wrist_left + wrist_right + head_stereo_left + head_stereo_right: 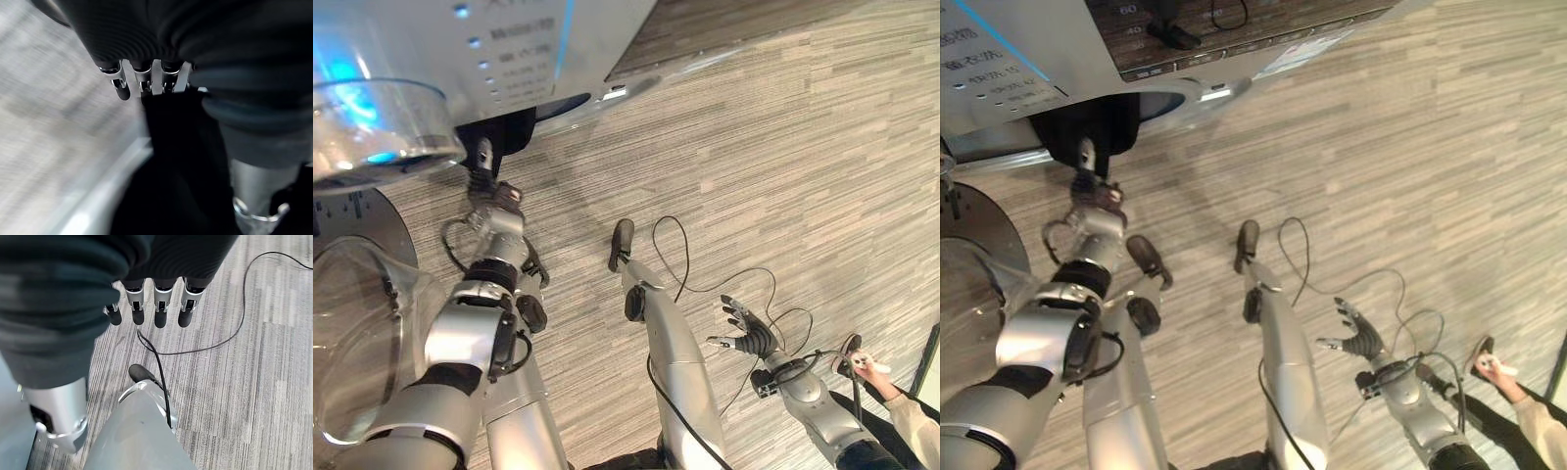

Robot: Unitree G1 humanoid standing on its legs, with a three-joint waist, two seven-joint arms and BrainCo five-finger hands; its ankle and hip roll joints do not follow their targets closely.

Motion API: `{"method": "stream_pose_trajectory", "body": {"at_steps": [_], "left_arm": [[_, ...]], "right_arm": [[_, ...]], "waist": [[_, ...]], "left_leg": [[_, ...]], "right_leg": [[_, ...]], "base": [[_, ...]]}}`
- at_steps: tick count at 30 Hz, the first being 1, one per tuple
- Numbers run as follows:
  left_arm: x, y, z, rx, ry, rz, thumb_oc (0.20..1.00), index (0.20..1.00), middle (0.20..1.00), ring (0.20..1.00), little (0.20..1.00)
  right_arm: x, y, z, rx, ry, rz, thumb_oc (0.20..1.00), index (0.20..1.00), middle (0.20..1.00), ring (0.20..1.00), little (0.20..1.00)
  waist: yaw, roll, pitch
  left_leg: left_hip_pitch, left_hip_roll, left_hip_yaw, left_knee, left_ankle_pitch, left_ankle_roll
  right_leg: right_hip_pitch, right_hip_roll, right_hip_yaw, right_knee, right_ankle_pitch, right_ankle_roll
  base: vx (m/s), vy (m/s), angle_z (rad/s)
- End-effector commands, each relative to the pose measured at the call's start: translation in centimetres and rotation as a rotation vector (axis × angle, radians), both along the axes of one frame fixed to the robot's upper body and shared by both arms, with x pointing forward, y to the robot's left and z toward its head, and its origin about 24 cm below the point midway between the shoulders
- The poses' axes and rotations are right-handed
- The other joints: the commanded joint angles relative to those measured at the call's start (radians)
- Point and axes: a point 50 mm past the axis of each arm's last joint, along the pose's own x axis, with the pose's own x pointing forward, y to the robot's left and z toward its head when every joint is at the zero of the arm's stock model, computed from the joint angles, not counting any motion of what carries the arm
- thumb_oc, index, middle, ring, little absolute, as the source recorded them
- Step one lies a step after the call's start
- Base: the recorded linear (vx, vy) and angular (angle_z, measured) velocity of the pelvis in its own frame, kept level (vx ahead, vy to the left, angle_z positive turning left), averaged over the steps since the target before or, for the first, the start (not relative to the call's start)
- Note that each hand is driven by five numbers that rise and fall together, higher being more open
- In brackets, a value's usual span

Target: Grab the laundry basket,head to the washer,open it,put in the laundry and shut it.

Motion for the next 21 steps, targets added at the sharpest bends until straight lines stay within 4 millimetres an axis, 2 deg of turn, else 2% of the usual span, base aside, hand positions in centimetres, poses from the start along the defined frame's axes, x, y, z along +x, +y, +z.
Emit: {"method": "stream_pose_trajectory", "body": {"at_steps": [1,3,4,5,6,8,12,16,20,21], "left_arm": [[-0.7,2.0,0.5,-0.047,-0.042,0.100,1.000,1.000,1.000,1.000,1.000],[-0.9,3.2,3.0,-0.023,-0.106,0.132,1.000,1.000,1.000,1.000,1.000],[-0.9,3.4,3.5,-0.010,-0.120,0.135,0.893,0.893,0.893,0.893,0.893],[-1.0,3.7,3.7,0.003,-0.128,0.143,0.322,0.322,0.322,0.322,0.322],[-1.1,3.7,4.0,0.010,-0.138,0.144,0.200,0.200,0.200,0.200,0.200],[-0.9,2.9,4.6,0.039,-0.171,0.110,0.200,0.200,0.200,0.200,0.200],[-0.5,1.9,3.6,0.121,-0.134,0.037,0.200,0.200,0.200,0.200,0.200],[-0.3,1.8,2.9,0.149,-0.087,0.013,0.200,0.200,0.200,0.200,0.200],[-0.3,2.4,4.0,0.158,-0.102,0.029,0.200,0.200,0.200,0.200,0.200],[-0.3,2.5,5.6,0.168,-0.146,0.036,0.200,0.200,0.200,0.200,0.200]], "right_arm": [[-2.5,-1.3,-0.9,-0.017,0.068,-0.007,1.000,1.000,1.000,1.000,1.000],[-2.8,-1.3,-1.1,-0.014,0.078,-0.004,1.000,1.000,1.000,1.000,1.000],[-2.9,-1.3,-1.2,-0.013,0.083,0.000,1.000,1.000,1.000,1.000,1.000],[-3.2,-1.3,-1.3,-0.012,0.094,0.001,1.000,1.000,1.000,1.000,1.000],[-3.3,-1.3,-1.4,-0.014,0.100,0.007,1.000,1.000,1.000,1.000,1.000],[-3.5,-1.3,-1.7,-0.021,0.116,0.012,1.000,1.000,1.000,1.000,1.000],[-3.4,-1.1,-1.9,-0.026,0.131,0.034,1.000,1.000,1.000,1.000,1.000],[-3.4,-1.2,-2.1,-0.041,0.140,0.039,1.000,1.000,1.000,1.000,1.000],[-3.6,-1.5,-2.2,-0.060,0.158,0.048,1.000,1.000,1.000,1.000,1.000],[-3.8,-1.9,-2.3,-0.070,0.172,0.047,1.000,1.000,1.000,1.000,1.000]], "waist": [[0.035,-0.022,0.006],[0.030,-0.022,0.005],[0.030,-0.022,0.005],[0.030,-0.021,0.005],[0.031,-0.019,0.005],[0.036,-0.006,-0.001],[0.046,0.012,-0.012],[0.045,0.021,-0.023],[0.048,0.023,-0.035],[0.050,0.021,-0.041]], "left_leg": [[0.025,-0.001,-0.080,0.066,-0.100,-0.059],[0.024,0.001,-0.082,0.066,-0.100,-0.059],[0.027,0.000,-0.082,0.062,-0.099,-0.060],[0.031,-0.002,-0.083,0.057,-0.096,-0.061],[0.034,-0.003,-0.082,0.052,-0.095,-0.061],[0.060,-0.015,-0.077,0.018,-0.085,-0.061],[0.118,-0.036,-0.064,-0.028,-0.076,-0.058],[0.179,-0.047,-0.050,-0.058,-0.070,-0.060],[0.249,-0.058,-0.039,-0.088,-0.062,-0.065],[0.263,-0.058,-0.037,-0.094,-0.056,-0.069]], "right_leg": [[0.041,-0.046,-0.007,0.054,0.012,0.110],[0.047,-0.043,-0.006,0.042,0.015,0.112],[0.051,-0.043,-0.008,0.035,0.017,0.113],[0.057,-0.043,-0.009,0.027,0.017,0.112],[0.060,-0.043,-0.009,0.023,0.017,0.111],[0.084,-0.048,-0.012,0.008,0.020,0.114],[0.120,-0.056,-0.004,0.002,0.026,0.120],[0.163,-0.063,-0.001,-0.003,0.033,0.125],[0.227,-0.070,-0.001,-0.026,0.054,0.132],[0.253,-0.073,-0.005,-0.044,0.061,0.132]], "base": [[0.03,-0.007,-0.04],[0.01,-0.009,-0.02],[0.00,0.000,0.00],[0.00,0.000,0.00],[0.00,0.000,0.00],[0.00,0.000,0.00],[0.02,0.003,0.05],[0.01,-0.004,0.07],[0.00,-0.012,0.01],[-0.01,-0.030,-0.08]]}}
